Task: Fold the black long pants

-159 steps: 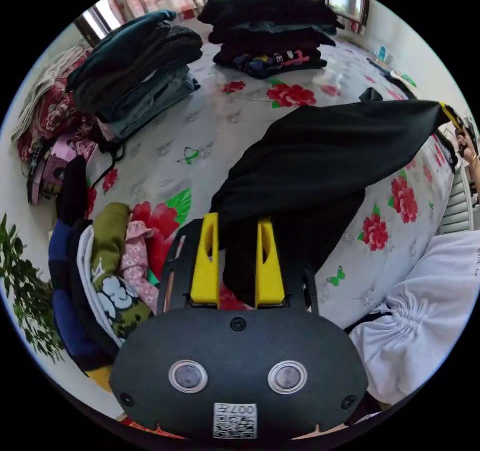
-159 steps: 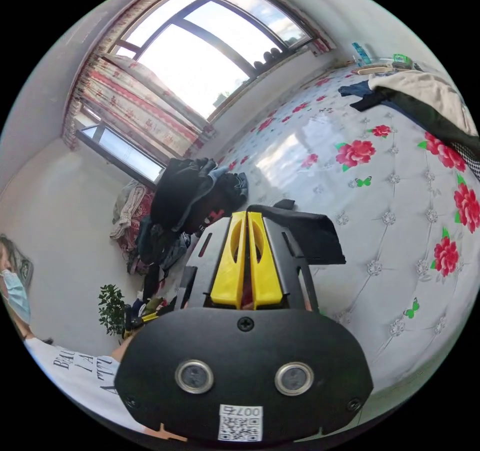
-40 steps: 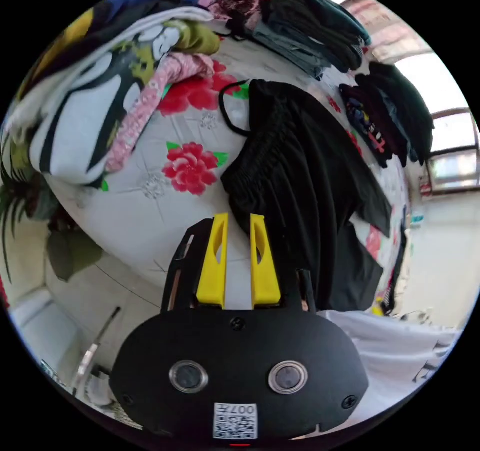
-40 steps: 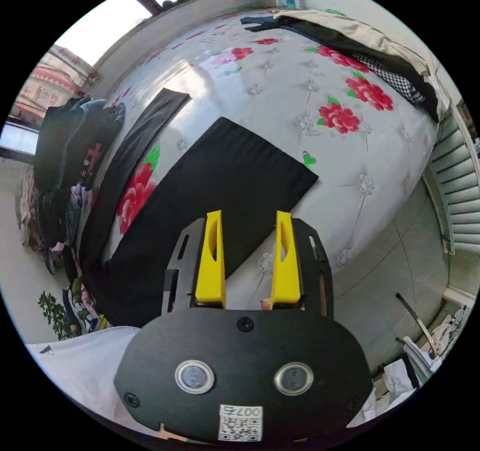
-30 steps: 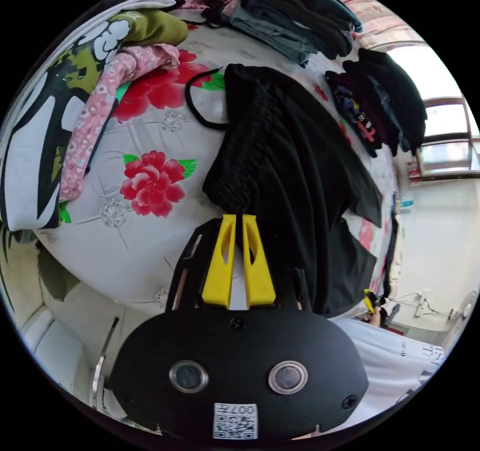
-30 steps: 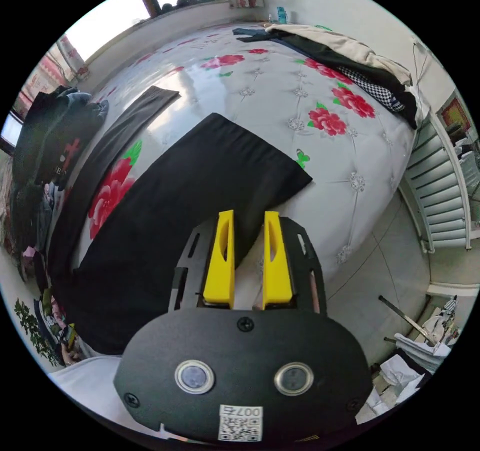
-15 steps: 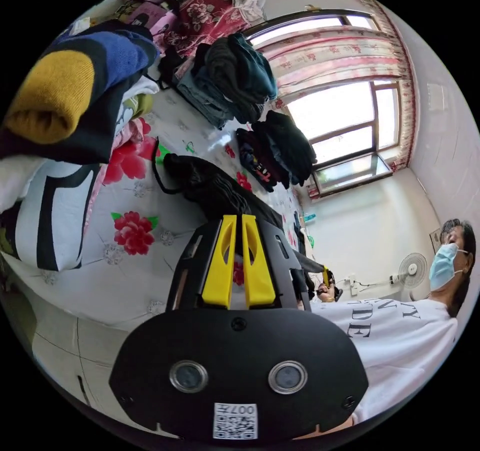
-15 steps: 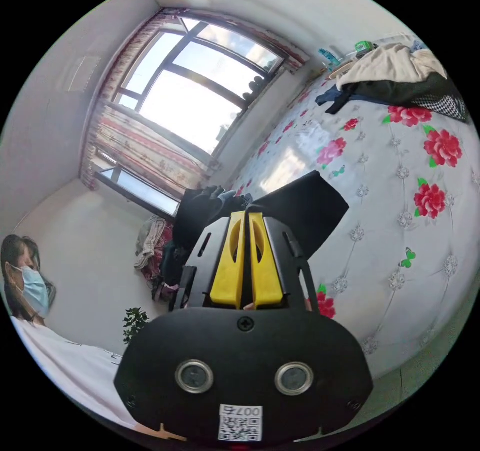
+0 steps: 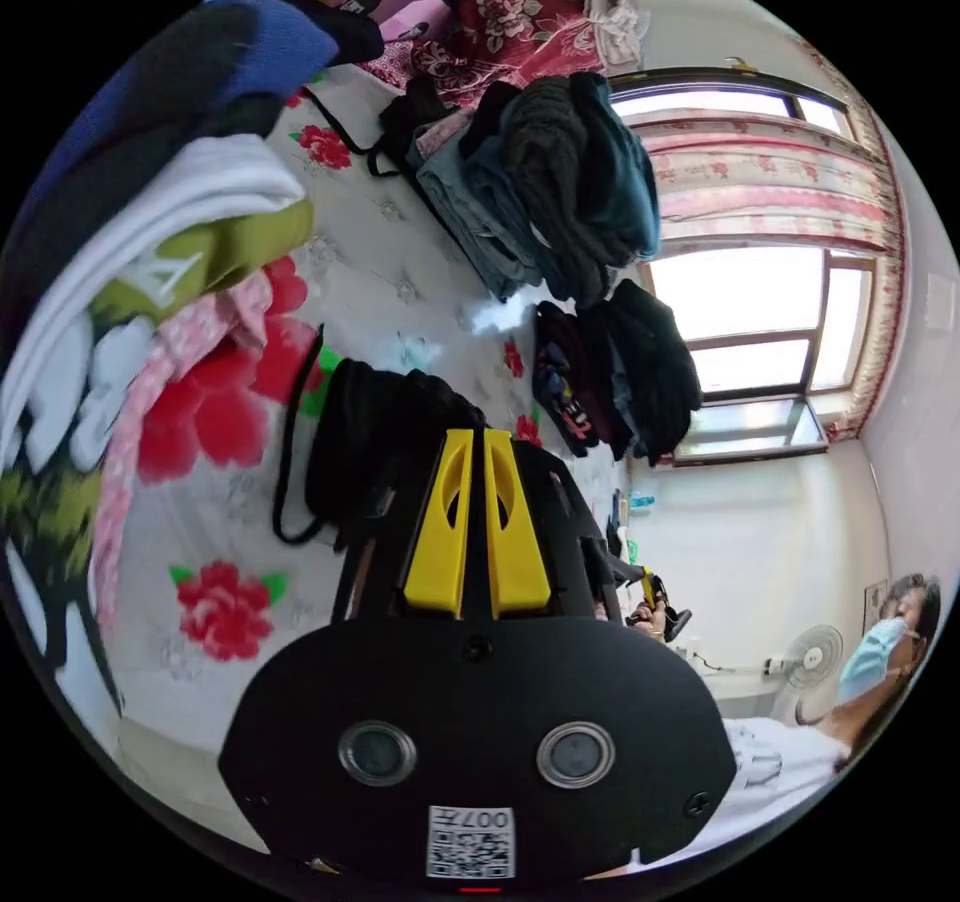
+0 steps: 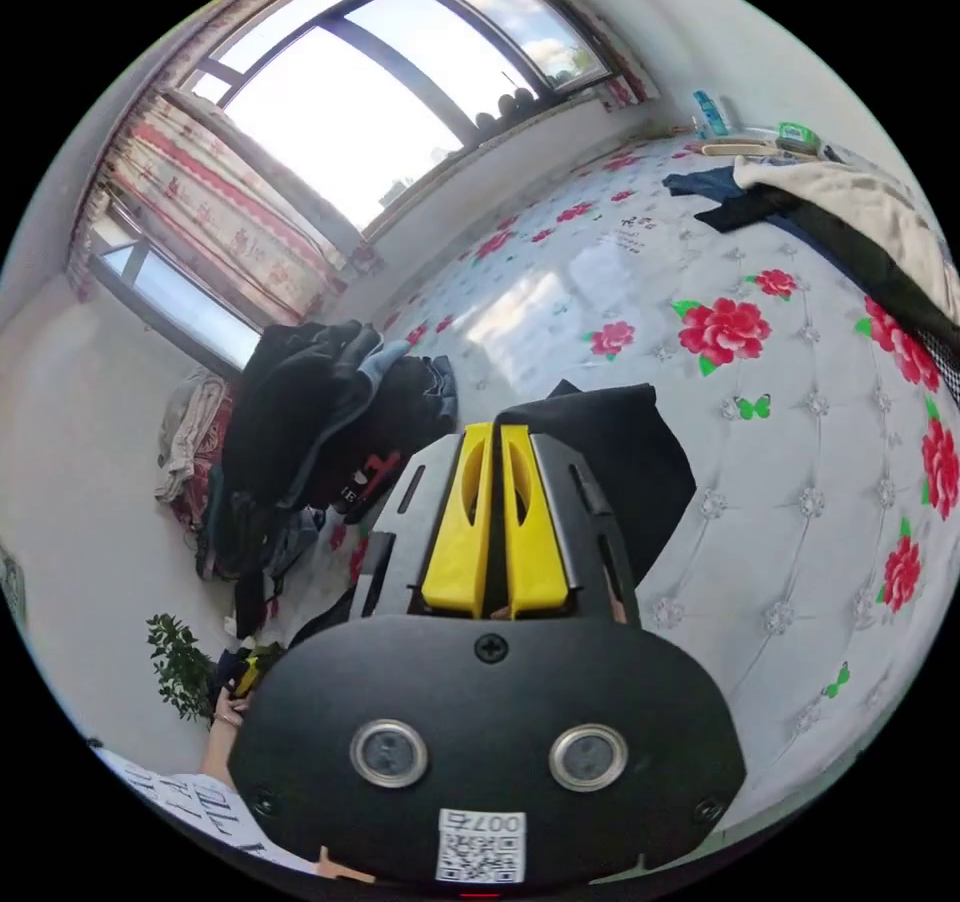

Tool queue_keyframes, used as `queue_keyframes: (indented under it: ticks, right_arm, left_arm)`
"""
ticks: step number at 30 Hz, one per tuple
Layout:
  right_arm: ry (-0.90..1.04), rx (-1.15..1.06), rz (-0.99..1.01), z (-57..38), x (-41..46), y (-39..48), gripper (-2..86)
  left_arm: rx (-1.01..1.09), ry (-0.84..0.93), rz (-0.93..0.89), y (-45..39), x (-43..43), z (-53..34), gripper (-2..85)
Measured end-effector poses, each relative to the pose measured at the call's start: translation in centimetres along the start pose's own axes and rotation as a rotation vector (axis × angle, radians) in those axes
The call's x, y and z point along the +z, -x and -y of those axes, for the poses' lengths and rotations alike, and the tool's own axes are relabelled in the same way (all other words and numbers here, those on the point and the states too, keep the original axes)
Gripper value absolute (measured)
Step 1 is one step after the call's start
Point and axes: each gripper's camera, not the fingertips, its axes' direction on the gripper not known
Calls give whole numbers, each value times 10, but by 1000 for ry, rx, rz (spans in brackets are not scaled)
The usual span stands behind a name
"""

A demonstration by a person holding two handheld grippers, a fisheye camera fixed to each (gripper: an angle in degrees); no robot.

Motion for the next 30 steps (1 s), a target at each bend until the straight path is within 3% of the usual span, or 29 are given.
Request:
queue_keyframes:
  ticks: [5, 8, 13, 19, 26, 30]
  right_arm:
    - [151, -23, -134, 50, 144, 15, 31]
    - [182, -26, -129, 41, 175, 7, 43]
    - [208, -49, -152, 11, 182, -24, 54]
    - [214, 15, -218, -1, 187, -63, 59]
    - [263, 17, -257, 12, 221, -79, 14]
    - [195, -13, -159, 12, 200, -81, 3]
  left_arm:
    - [-9, 1, 124, -2, 91, 51, 40]
    - [21, -12, 204, -10, 110, 51, 49]
    - [180, -79, 261, -38, 98, 6, 57]
    - [257, -140, 500, -58, 98, -71, 52]
    - [320, -47, 772, -50, 162, -87, 16]
    - [460, -12, 835, -51, 186, -92, 17]
